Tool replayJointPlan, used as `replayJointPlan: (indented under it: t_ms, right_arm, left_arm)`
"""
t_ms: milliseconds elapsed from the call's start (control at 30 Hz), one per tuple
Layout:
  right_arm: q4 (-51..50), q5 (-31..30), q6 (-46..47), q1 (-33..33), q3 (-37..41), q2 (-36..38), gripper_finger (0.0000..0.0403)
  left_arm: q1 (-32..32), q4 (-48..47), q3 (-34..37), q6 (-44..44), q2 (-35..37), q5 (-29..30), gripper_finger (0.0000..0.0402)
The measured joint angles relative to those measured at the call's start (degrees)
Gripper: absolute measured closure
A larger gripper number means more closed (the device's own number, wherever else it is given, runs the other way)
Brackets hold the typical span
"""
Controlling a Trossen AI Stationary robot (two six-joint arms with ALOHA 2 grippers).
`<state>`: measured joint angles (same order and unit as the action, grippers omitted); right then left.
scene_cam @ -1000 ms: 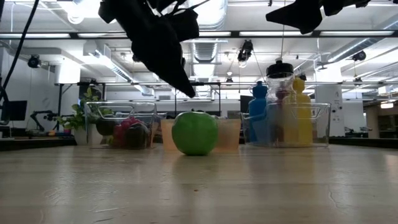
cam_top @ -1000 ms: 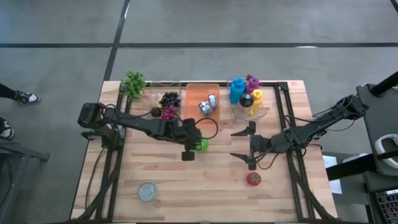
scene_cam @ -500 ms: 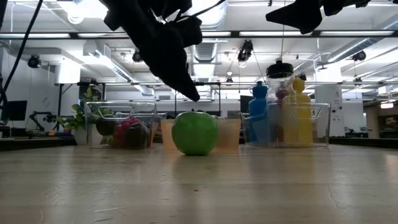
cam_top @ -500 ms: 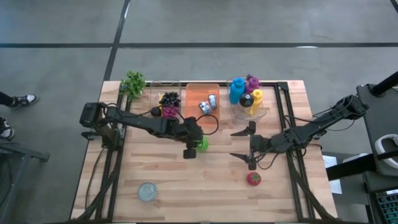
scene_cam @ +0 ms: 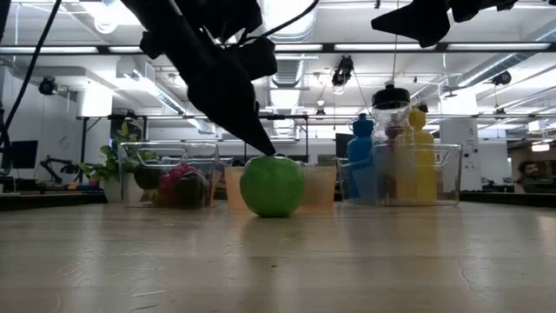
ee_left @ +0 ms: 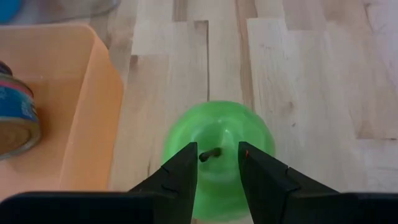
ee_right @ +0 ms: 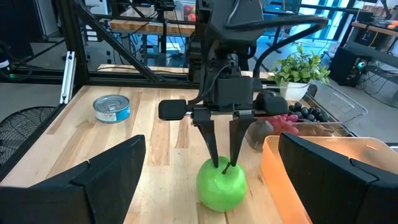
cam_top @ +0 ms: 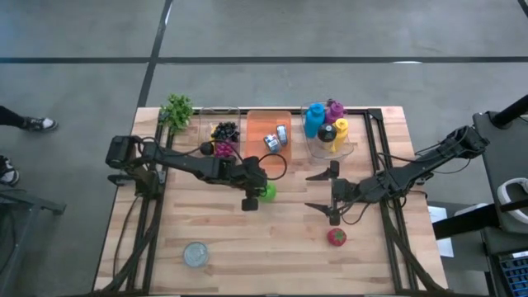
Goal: Pick & Place Food Item
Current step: Put the green apple into the left transparent bin
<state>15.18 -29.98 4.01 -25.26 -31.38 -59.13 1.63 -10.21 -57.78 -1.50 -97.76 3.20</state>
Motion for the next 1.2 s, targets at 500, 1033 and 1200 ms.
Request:
replayJointPlan:
  t_ms: [500, 1033, 1200]
  right_arm:
    - [0.0, 0.0, -0.11, 0.0, 0.0, 0.0, 0.0037]
    - [0.0, -0.01, 0.02, 0.01, 0.0, 0.0, 0.0037]
    - [0.0, -0.02, -0.09, 0.0, 0.0, 0.0, 0.0037]
  left_arm:
    - [0.0, 0.61, 0.0, -3.05, 0.04, -0.09, 0.0313]
    - [0.02, -0.13, 0.0, -4.36, 0.09, -0.09, 0.04]
    - [0.02, -0.27, 0.0, -4.5, 0.09, -0.09, 0.04]
